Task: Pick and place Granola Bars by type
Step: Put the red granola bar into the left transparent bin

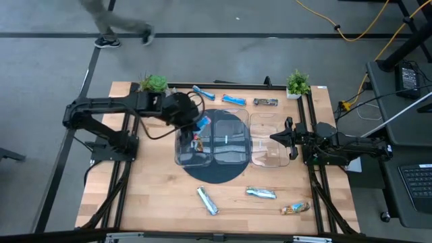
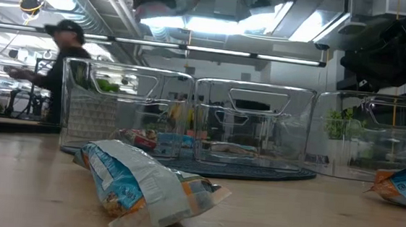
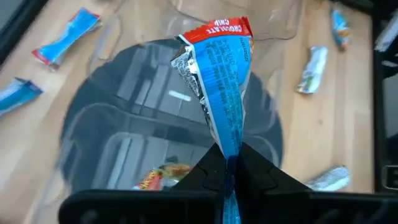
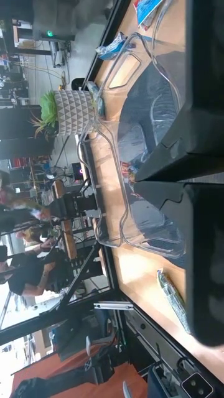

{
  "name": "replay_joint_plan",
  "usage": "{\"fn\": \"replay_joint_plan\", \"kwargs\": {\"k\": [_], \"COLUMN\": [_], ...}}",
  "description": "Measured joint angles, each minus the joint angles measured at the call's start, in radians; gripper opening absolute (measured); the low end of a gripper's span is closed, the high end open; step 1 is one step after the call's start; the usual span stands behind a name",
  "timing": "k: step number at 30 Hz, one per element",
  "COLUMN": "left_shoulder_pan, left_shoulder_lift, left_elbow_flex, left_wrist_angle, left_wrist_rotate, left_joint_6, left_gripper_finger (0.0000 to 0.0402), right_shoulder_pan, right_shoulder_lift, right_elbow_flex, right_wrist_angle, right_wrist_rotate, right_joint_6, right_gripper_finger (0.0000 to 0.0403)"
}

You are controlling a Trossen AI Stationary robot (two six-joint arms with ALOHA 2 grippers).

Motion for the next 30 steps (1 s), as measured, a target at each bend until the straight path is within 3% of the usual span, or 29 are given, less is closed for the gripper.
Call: {"fn": "replay_joint_plan", "kwargs": {"k": [6,19,30], "left_shoulder_pan": [0.07,0.107,0.13], "left_shoulder_lift": [0.085,0.201,0.208], "left_elbow_flex": [0.078,0.079,-0.136], "left_wrist_angle": [-0.083,-0.116,0.016], "left_wrist_rotate": [-0.013,-0.028,0.006], "left_joint_6": [0.018,0.116,0.144], "left_gripper_finger": [0.0007,0.0008,0.0008], "right_shoulder_pan": [0.0,0.0,0.0], "right_shoulder_lift": [0.0,0.0,0.0], "right_elbow_flex": [0.0,0.0,0.0], "right_wrist_angle": [0.0,0.0,0.0], "right_wrist_rotate": [0.0,0.0,0.0], "right_joint_6": [0.0,0.0,0.0], "right_gripper_finger": [0.0008,0.0008,0.0008]}}
